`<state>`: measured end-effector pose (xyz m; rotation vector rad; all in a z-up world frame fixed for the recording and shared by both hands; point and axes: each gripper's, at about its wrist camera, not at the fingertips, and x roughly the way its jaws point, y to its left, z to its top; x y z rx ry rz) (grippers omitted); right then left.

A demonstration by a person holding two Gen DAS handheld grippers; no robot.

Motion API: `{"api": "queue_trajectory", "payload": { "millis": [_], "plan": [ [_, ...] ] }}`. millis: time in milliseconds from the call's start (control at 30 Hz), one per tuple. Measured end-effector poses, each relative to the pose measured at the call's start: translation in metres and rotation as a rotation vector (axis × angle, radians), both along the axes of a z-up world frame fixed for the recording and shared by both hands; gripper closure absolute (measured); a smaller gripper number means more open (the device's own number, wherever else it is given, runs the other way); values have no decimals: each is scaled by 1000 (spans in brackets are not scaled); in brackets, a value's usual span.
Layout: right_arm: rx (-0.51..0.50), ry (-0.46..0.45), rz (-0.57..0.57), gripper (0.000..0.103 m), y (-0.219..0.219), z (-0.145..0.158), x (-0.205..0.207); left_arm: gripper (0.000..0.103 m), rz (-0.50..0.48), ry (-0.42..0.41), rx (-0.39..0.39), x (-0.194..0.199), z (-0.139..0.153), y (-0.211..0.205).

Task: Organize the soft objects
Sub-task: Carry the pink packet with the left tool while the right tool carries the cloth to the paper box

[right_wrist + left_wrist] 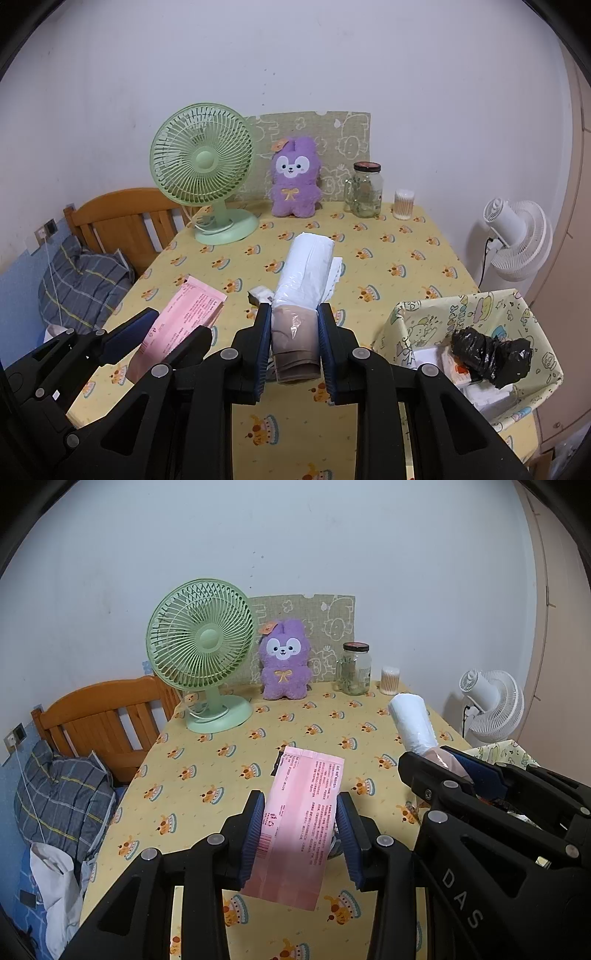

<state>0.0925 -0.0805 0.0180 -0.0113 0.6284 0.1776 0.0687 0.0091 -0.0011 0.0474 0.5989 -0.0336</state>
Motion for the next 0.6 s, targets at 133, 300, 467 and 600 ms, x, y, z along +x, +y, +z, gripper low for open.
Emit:
{"api": "queue_trajectory", "payload": {
  "millis": [133,300,467,600],
  "plan": [
    [1,-3,-4,76,-5,1,1,63,-3,-3,-2,3,1,-5],
    [-6,-6,-12,76,-12,4,2,63,-10,-7,-6,5,3,-14],
    [-8,-10,-22,76,-20,5,2,63,-20,-12,-5,7,4,-23],
    [-7,-15,-30,76,-27,7,3,63,-28,-17,-5,8,6,-29]
  ]
}}
